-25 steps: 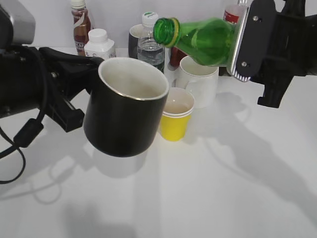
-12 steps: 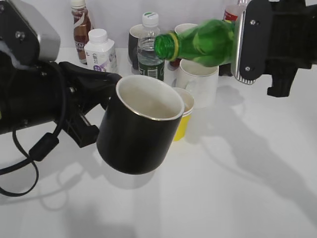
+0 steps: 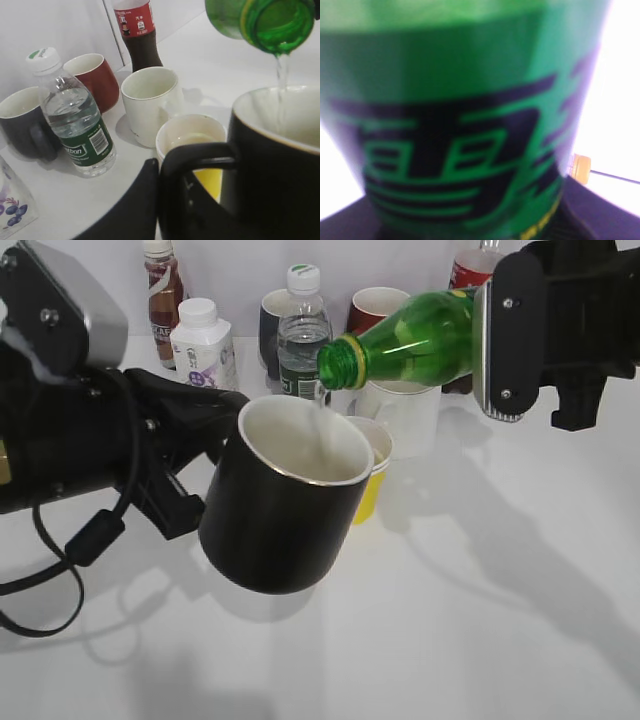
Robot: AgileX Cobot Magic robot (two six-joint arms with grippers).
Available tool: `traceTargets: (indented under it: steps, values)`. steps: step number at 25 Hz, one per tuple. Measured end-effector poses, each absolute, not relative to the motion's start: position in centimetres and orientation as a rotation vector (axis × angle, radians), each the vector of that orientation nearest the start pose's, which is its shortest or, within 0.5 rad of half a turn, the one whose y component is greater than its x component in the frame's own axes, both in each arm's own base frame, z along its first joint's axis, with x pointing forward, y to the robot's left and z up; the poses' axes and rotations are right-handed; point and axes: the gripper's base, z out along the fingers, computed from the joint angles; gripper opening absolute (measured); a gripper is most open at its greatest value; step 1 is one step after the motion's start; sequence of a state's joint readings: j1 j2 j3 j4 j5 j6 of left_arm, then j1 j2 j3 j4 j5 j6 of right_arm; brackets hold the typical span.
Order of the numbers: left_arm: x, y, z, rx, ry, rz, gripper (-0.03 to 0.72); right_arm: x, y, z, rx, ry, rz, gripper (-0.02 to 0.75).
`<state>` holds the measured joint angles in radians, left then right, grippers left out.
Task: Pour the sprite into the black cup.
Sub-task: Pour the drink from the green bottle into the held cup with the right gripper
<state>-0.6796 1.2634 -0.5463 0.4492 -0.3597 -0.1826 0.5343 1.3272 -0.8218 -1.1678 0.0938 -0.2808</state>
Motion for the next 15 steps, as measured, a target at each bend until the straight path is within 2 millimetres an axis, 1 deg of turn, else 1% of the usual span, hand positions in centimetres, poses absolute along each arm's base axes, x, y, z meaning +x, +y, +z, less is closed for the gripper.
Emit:
traceTargets:
  steps: [15]
  values:
    - [18.99, -17.20, 24.32, 0.937, 1.652, -0.453, 0.050, 25.29, 14.05, 28.56, -1.777, 1.103, -0.720, 0.389]
